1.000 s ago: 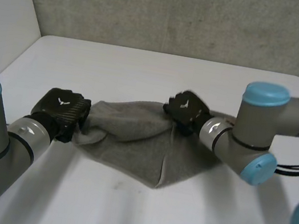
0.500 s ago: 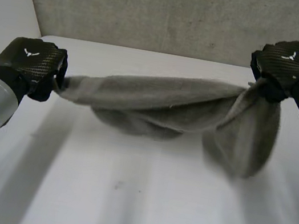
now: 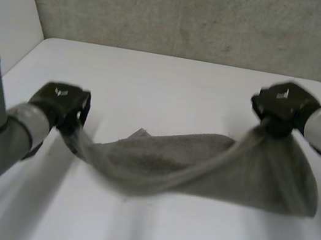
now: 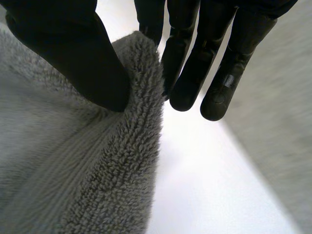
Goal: Fold the towel.
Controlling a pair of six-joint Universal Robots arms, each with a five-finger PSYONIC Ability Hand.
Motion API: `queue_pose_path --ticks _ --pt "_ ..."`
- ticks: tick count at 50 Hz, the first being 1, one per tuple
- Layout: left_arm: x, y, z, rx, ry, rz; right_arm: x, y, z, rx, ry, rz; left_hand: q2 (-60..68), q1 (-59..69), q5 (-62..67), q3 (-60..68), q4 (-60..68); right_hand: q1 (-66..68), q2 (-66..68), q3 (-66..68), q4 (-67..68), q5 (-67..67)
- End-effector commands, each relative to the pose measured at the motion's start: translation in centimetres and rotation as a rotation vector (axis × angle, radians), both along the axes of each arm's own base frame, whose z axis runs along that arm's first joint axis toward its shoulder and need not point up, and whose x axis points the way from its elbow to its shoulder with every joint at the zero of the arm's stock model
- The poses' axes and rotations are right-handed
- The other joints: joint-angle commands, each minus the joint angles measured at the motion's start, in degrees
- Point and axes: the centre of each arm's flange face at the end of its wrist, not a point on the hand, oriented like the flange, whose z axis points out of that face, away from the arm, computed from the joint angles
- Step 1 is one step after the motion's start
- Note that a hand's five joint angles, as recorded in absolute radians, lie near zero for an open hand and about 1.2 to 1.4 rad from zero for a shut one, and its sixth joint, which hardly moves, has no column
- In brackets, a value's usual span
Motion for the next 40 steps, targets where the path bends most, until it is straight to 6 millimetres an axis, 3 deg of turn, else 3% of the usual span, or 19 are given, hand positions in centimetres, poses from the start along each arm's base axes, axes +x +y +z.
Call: queue_pose_path --ticks 1,3,4,6,9,16,17,19,20,22,23,25,26,27,28,30,31,33,40 --pt "-1.9 -6.2 8.1 -0.403 0.138 0.014 1.2 -5.5 7.8 -0.537 -0.219 -0.122 10.2 11.6 10.6 10.3 10.3 20.2 12.8 12.0 11.4 16.8" --pt "-2.1 -7.5 13.3 -0.698 0.244 0.023 1.0 -5.6 13.1 -0.828 -0.38 -0.168 10.2 11.6 10.6 10.3 10.3 20.2 12.8 12.0 11.4 16.8" --pt "-2.1 -7.5 13.4 -0.699 0.245 0.023 0.9 -5.6 13.1 -0.829 -0.381 -0.169 10.2 11.6 10.6 10.3 10.3 20.2 12.8 12.0 11.4 16.8" --pt "-1.8 -6.9 18.1 -0.951 0.342 0.028 0.1 -4.4 16.6 -1.007 -0.492 -0.177 10.2 11.6 10.6 10.3 10.3 20.2 12.8 12.0 11.4 16.8" --pt "-1.8 -6.5 18.9 -0.992 0.359 0.025 0.0 -4.0 16.8 -1.006 -0.497 -0.173 10.2 11.6 10.6 10.3 10.3 20.2 12.8 12.0 11.4 16.8" --pt "-1.7 -6.6 14.8 -0.825 0.3 0.025 0.7 -3.8 11.2 -0.677 -0.382 -0.108 10.2 11.6 10.6 10.3 10.3 20.2 12.8 12.0 11.4 16.8" --pt "-1.7 -6.6 14.8 -0.824 0.3 0.025 0.7 -3.8 11.2 -0.677 -0.381 -0.107 10.2 11.6 10.6 10.3 10.3 20.2 12.8 12.0 11.4 16.8" --pt "-1.5 -6.5 12.2 -0.743 0.269 0.027 1.0 -3.3 8.5 -0.558 -0.34 -0.071 10.2 11.6 10.6 10.3 10.3 20.2 12.8 12.0 11.4 16.8" --pt "-1.5 -6.5 12.2 -0.743 0.268 0.027 1.0 -3.3 8.5 -0.557 -0.34 -0.071 10.2 11.6 10.6 10.3 10.3 20.2 12.8 12.0 11.4 16.8" --pt "-0.7 -6.5 9.1 -0.654 0.223 0.046 1.3 -2.7 5.7 -0.455 -0.311 -0.032 10.2 11.6 10.6 10.3 10.3 20.2 12.8 12.0 11.4 16.8" --pt "-0.6 -6.5 9.1 -0.653 0.223 0.046 1.3 -2.7 5.7 -0.454 -0.31 -0.032 10.2 11.6 10.6 10.3 10.3 20.2 12.8 12.0 11.4 16.8" --pt "0.3 -6.2 5.9 -0.557 0.182 0.066 1.4 -2.2 2.3 -0.349 -0.277 -0.007 10.2 11.6 10.6 10.3 10.3 20.2 12.8 12.0 11.4 16.8" --pt "0.3 -6.2 5.9 -0.557 0.182 0.066 1.4 -2.2 2.2 -0.348 -0.277 -0.006 10.2 11.6 10.6 10.3 10.3 20.2 12.8 12.0 11.4 16.8" --pt "0.6 -5.8 4.1 -0.504 0.155 0.068 1.6 -1.9 0.0 -0.282 -0.261 0.006 10.2 11.6 10.6 10.3 10.3 20.2 12.8 12.0 11.4 16.8" --pt "0.6 -5.8 4.1 -0.503 0.155 0.068 1.6 -1.9 0.0 -0.282 -0.261 0.006 10.2 11.6 10.6 10.3 10.3 20.2 12.8 12.0 11.4 16.8" --pt "0.8 -4.7 0.7 -0.396 0.109 0.064 1.5 -1.5 -4.1 -0.152 -0.224 -0.003 10.2 11.6 10.6 10.3 10.3 20.2 12.8 12.0 11.4 16.8" --pt "0.8 -4.7 0.7 -0.396 0.109 0.064 1.5 -1.5 -4.1 -0.151 -0.224 -0.003 10.2 11.6 10.6 10.3 10.3 20.2 12.8 12.0 11.4 16.8" --pt "1.2 -3.5 -2.3 -0.292 0.062 0.058 1.4 -0.7 -7.8 -0.019 -0.176 -0.012 10.2 11.6 10.6 10.3 10.3 20.2 12.8 12.0 11.4 16.8" --pt "1.7 -1.1 -5.5 -0.146 -0.031 0.024 -0.1 0.2 -10.2 0.109 -0.085 -0.04 10.2 11.6 10.6 10.3 10.3 20.2 12.8 12.0 11.4 16.8"
